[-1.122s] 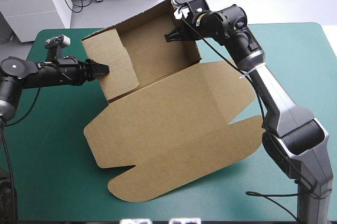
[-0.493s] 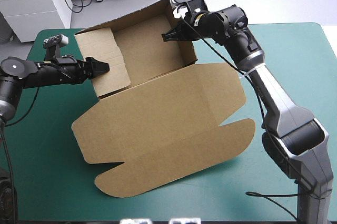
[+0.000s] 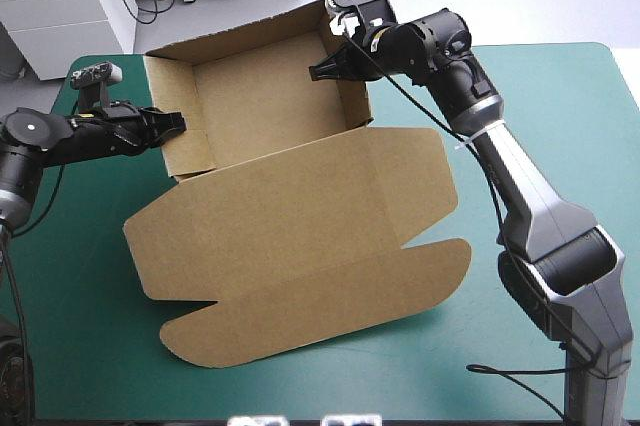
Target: Fold the box
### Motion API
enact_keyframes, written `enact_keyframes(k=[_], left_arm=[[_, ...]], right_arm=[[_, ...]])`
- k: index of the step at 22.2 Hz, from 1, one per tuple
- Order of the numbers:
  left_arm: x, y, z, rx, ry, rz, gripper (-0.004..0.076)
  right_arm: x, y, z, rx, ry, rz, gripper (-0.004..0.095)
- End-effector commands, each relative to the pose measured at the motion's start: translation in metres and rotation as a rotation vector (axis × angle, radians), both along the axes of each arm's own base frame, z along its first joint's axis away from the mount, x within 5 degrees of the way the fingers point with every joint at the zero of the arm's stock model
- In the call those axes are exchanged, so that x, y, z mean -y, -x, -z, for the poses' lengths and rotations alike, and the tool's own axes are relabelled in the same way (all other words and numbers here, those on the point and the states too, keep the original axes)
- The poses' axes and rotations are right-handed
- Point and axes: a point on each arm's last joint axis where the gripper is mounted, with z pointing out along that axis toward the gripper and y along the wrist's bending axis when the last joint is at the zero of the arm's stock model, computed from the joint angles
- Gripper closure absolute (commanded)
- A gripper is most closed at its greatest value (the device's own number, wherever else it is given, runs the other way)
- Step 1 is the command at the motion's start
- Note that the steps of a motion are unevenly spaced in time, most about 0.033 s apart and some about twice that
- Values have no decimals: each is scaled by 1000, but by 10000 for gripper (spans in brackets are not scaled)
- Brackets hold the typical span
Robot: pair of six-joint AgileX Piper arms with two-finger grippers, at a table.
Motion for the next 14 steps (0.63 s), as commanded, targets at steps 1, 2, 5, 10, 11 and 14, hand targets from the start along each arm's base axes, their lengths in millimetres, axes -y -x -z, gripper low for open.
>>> enact_keyframes(k=[1,2,5,10,11,14], left_arm=[[5,2,-26,116,60,-35,731],[7,2,-26,121,59,-33,731],[18,2,-32,150,33,6,731],[66,3,-65,198,-234,90,731],[69,3,-64,183,-263,82,731],[88,-8,-37,27,-374,74,731]], right_arm=[[2,25,-38,59,-89,-45,912],[3,25,-36,49,-76,-44,912],[4,23,-28,11,-27,-37,912],[-3,6,26,-243,64,-1,912],[-6,4,32,-269,52,-6,912],[-12,0,62,-380,51,-1,912]])
